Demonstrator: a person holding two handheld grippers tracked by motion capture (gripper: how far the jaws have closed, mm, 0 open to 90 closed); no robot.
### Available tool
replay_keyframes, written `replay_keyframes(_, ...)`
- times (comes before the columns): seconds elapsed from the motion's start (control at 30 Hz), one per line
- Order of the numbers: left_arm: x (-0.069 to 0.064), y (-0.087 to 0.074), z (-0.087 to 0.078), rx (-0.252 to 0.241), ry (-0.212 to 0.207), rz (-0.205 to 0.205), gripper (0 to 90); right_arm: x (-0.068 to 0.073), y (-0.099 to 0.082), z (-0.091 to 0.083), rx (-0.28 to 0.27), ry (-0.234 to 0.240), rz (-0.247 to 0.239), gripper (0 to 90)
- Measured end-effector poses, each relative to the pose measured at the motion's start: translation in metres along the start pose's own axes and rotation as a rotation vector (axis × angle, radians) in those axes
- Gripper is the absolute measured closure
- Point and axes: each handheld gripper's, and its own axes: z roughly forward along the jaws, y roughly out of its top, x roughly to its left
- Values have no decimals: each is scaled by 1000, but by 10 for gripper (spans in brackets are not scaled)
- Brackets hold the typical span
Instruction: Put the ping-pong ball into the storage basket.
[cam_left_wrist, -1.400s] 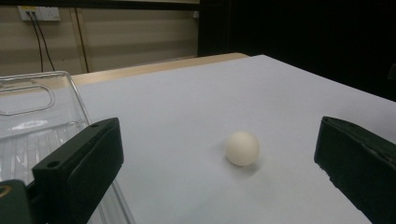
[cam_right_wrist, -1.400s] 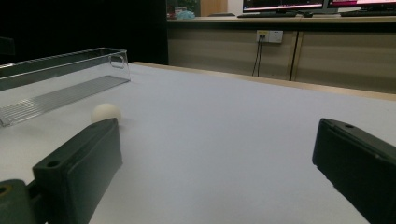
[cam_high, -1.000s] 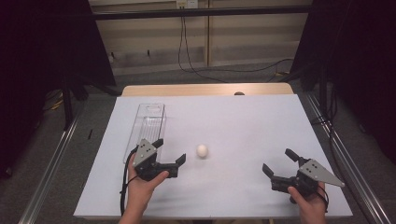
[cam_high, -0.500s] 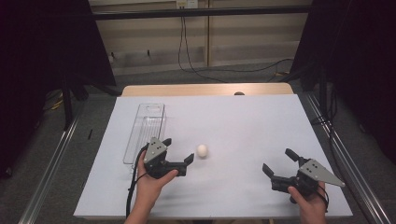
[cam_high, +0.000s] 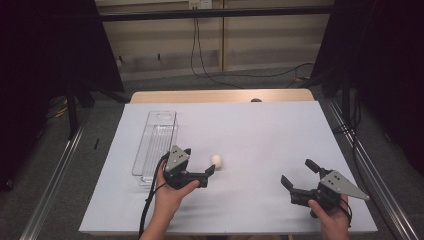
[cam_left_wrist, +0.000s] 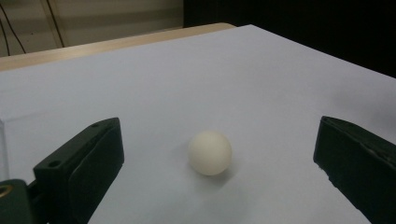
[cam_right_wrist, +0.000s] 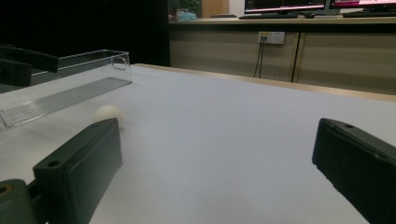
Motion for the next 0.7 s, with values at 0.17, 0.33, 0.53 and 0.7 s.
replay_keyframes(0.17,-1,-1,6,6,-7,-7,19,0,0,0,1,-2,3,11)
replay_keyframes(0.33,-2,-1,10,23,-8,1,19,0,0,0,-1,-1,2,11)
replay_keyframes(0.53,-4,-3,16,55,1,8,20,0,0,0,-1,-1,4,12)
replay_keyframes(0.7,-5,-4,22,61,-11,11,21,0,0,0,-1,0,3,12)
